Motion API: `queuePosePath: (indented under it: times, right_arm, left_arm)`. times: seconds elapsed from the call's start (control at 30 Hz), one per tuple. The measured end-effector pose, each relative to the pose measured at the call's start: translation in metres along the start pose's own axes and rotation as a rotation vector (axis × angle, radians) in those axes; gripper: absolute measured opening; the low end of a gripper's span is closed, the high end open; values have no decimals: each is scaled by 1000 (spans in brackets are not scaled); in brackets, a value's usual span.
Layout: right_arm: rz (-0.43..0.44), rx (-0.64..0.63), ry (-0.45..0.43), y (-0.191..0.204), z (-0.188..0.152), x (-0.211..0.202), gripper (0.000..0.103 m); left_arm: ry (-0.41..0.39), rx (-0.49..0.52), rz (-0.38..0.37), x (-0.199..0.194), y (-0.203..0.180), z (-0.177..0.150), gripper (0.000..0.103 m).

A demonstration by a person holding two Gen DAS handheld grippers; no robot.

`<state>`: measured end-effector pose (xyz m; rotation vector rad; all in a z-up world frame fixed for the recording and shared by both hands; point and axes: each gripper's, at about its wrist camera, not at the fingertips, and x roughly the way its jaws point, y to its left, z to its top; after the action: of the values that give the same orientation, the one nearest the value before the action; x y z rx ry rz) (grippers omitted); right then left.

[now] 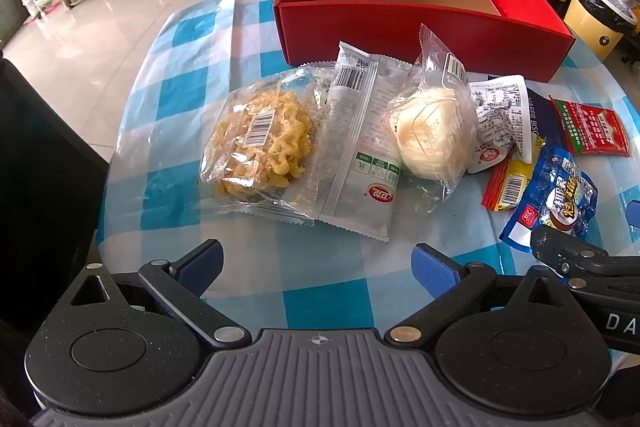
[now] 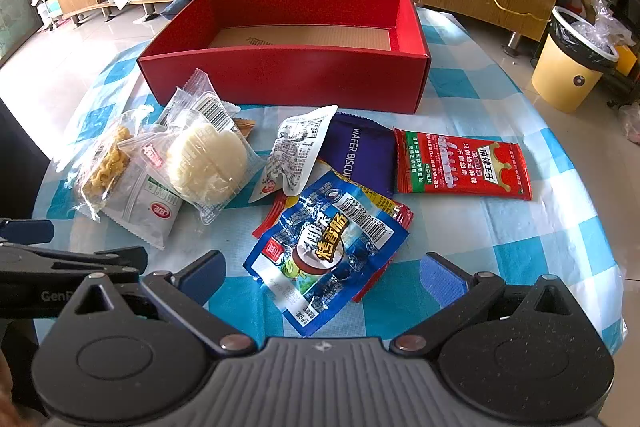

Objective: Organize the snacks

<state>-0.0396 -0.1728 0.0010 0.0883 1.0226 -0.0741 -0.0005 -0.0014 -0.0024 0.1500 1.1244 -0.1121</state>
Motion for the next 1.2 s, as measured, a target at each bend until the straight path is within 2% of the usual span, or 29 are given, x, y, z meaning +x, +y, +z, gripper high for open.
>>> queuePosePath:
  times: [1.2]
  right_arm:
    - [0,1,-1,0,0,-1,100]
  left_arm:
    - [0,-1,1,0,-1,0,100]
